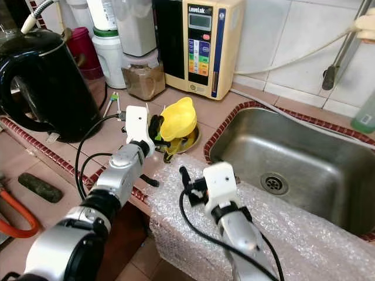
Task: Kitchen organization
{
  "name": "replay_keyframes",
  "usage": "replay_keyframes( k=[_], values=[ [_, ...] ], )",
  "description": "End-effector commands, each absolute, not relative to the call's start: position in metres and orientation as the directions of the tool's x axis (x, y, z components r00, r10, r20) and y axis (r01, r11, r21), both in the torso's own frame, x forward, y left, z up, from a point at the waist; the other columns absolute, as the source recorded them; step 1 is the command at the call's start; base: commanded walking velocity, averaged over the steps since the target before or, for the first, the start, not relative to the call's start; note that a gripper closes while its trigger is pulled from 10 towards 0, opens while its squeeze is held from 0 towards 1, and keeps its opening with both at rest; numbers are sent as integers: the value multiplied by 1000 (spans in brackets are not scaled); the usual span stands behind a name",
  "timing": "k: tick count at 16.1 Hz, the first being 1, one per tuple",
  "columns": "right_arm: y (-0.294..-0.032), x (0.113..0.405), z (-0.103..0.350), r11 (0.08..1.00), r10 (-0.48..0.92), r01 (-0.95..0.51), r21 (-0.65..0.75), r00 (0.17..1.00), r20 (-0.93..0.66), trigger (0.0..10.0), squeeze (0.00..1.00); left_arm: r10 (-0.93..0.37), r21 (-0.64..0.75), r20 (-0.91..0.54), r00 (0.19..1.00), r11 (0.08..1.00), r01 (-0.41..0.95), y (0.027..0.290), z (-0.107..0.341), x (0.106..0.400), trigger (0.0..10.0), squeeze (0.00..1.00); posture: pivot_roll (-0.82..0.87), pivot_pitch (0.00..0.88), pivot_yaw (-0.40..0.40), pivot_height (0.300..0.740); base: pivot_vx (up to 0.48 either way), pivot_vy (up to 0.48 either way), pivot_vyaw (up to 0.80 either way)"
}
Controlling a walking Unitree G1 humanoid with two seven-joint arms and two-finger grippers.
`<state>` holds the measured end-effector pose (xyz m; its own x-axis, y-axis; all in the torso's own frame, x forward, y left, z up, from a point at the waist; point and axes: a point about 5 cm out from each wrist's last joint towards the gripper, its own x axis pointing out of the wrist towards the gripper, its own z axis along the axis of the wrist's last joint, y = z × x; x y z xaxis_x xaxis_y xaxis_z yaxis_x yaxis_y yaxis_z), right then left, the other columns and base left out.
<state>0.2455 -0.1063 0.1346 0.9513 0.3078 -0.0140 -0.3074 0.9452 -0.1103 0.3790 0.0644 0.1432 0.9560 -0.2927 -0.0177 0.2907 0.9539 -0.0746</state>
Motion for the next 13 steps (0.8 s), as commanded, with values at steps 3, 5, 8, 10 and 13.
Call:
replay_keyframes(
  k=[3,5,8,10,13],
  values=[
    [-110,258,141,950,297,-295,-107,955,11,10000,0,-367,-57,46,929,928,369,57,146,372,510,0,6,0,13,740,0,0,0],
    [-111,259,143,951,293,-289,-106,956,16,10000,0,-469,-79,110,876,875,478,45,153,365,10000,0,7,0,12,740,0,0,0],
    [-109,248,137,948,304,-302,-99,953,-3,10000,0,-543,-74,154,826,827,557,33,158,357,10000,1000,-7,0,30,740,0,0,0],
    [-112,235,129,954,287,-289,-86,957,-34,10000,0,-561,-105,144,815,810,576,30,160,355,10000,1000,-18,0,50,740,0,0,0],
    [-115,221,121,963,255,-259,-69,965,-63,10000,0,-641,-47,153,752,756,653,23,161,347,10000,1000,-33,0,81,740,0,0,0]
  ],
)
